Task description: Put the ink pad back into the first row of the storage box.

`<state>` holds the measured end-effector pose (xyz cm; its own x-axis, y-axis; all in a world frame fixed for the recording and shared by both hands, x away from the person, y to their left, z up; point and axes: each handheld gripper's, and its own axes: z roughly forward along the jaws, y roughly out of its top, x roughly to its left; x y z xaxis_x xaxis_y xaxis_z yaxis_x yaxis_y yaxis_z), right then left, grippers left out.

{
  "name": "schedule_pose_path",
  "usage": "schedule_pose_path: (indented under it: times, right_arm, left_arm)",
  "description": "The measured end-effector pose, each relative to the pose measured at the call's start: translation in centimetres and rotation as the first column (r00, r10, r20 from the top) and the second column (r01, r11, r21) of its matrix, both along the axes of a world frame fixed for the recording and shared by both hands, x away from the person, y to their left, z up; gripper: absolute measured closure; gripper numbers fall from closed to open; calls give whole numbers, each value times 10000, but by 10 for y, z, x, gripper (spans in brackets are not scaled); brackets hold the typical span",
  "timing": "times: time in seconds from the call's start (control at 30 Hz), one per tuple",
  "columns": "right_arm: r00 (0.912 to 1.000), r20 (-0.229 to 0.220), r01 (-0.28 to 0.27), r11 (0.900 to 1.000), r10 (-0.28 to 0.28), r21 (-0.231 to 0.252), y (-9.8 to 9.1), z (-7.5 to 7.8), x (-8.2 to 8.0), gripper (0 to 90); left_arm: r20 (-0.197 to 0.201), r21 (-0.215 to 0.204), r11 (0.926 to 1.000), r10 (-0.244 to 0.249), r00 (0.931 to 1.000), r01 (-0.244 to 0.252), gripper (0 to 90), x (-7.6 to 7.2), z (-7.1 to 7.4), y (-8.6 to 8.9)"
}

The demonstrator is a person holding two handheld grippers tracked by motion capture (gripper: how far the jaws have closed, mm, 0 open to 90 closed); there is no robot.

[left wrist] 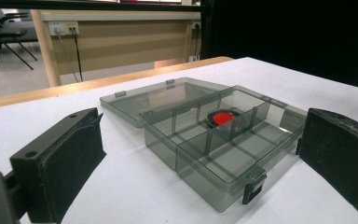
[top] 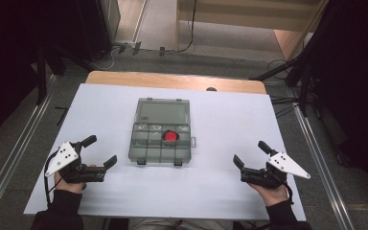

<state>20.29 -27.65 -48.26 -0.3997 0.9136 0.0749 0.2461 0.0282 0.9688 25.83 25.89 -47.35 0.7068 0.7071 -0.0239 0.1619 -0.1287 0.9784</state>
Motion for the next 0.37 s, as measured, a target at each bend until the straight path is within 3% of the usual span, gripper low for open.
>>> schedule_pose_path:
  times: [0.13, 0.2, 0.37]
  right_arm:
    - [10000, 11, 47, 9999, -46, -137, -4, -14, -5, 0]
    - [9997, -229, 47, 9998, -51, -193, -5, -21, -5, 0]
    - [9997, -188, 126, 9997, -130, -214, -7, -21, -7, 0]
  left_arm:
    - [-1, -24, 10000, -25, 10000, 25, 0, 0, 0, -2]
    - [-10, -23, 10000, -78, 10000, 78, 0, 1, 0, -2]
    - [-7, -65, 9999, -85, 10000, 85, 0, 1, 0, -2]
